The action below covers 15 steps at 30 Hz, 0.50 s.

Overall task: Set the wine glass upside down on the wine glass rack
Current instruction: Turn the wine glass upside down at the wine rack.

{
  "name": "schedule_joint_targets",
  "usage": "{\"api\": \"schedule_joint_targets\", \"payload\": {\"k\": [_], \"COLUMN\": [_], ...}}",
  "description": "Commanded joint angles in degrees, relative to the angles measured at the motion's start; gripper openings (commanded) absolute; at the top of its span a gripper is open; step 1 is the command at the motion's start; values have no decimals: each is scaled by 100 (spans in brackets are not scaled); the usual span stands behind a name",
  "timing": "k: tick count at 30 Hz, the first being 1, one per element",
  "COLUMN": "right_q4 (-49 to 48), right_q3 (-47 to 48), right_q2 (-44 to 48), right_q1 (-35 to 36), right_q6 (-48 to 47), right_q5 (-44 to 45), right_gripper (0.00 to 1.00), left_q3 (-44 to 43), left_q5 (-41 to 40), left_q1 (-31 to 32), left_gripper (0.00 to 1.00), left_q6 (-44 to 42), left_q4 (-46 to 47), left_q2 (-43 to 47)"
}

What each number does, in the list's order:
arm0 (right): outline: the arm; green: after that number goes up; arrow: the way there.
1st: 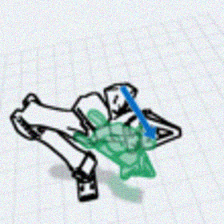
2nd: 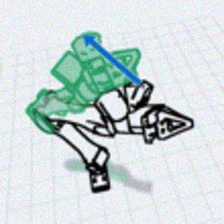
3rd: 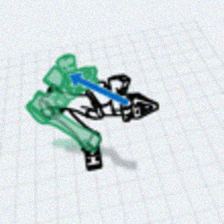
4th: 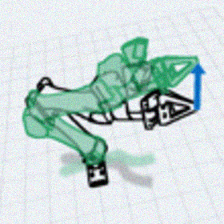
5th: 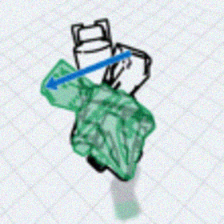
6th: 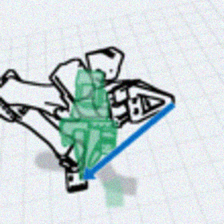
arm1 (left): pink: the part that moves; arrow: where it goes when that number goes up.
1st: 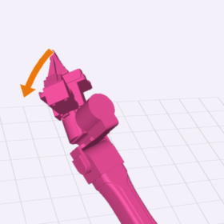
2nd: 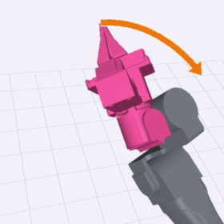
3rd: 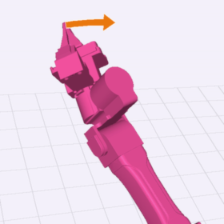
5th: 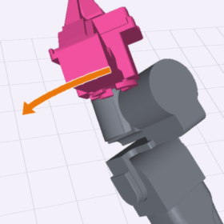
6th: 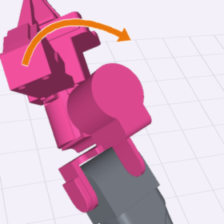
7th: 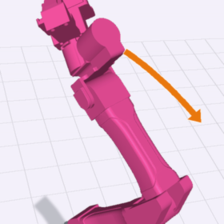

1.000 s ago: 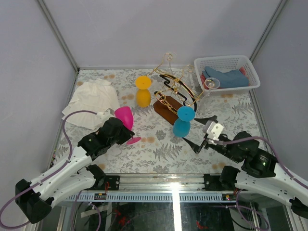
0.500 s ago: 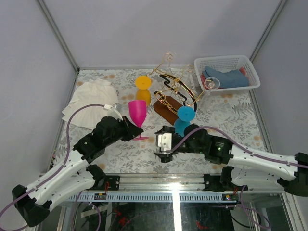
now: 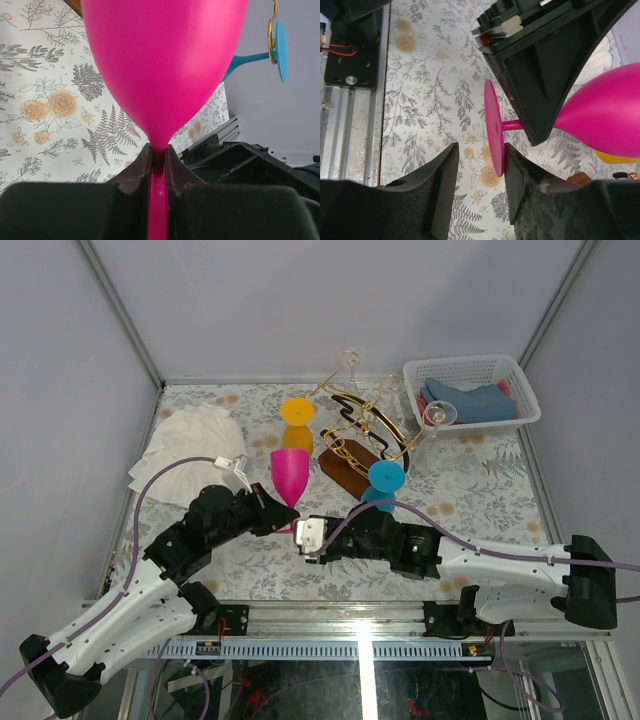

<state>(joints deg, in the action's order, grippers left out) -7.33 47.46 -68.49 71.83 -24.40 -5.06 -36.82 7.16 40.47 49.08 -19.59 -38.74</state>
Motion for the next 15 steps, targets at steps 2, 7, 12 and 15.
{"api": "schedule_joint_targets", "payload": {"k": [2,7,12,15], "right_q4": [-521,-576,-497,-509], "right_q3": [253,294,418,439], "right_q2": [-139,-219,-317,-316], "right_q1": [64,68,68,71], "right_q6": [197,270,384,458], "right_q5": [303,426,470,447], "right_gripper": [41,26,1,0], "left_q3": [4,-28,-27,-35], "left_q5": [234,301,356,375], "left_q1": [25,23,25,23], "left_gripper": [0,0,7,11], "left_q6": [-48,-56,-63,-78], "left_q4": [430,430,427,411], "left_q2": [95,102,158,231]}}
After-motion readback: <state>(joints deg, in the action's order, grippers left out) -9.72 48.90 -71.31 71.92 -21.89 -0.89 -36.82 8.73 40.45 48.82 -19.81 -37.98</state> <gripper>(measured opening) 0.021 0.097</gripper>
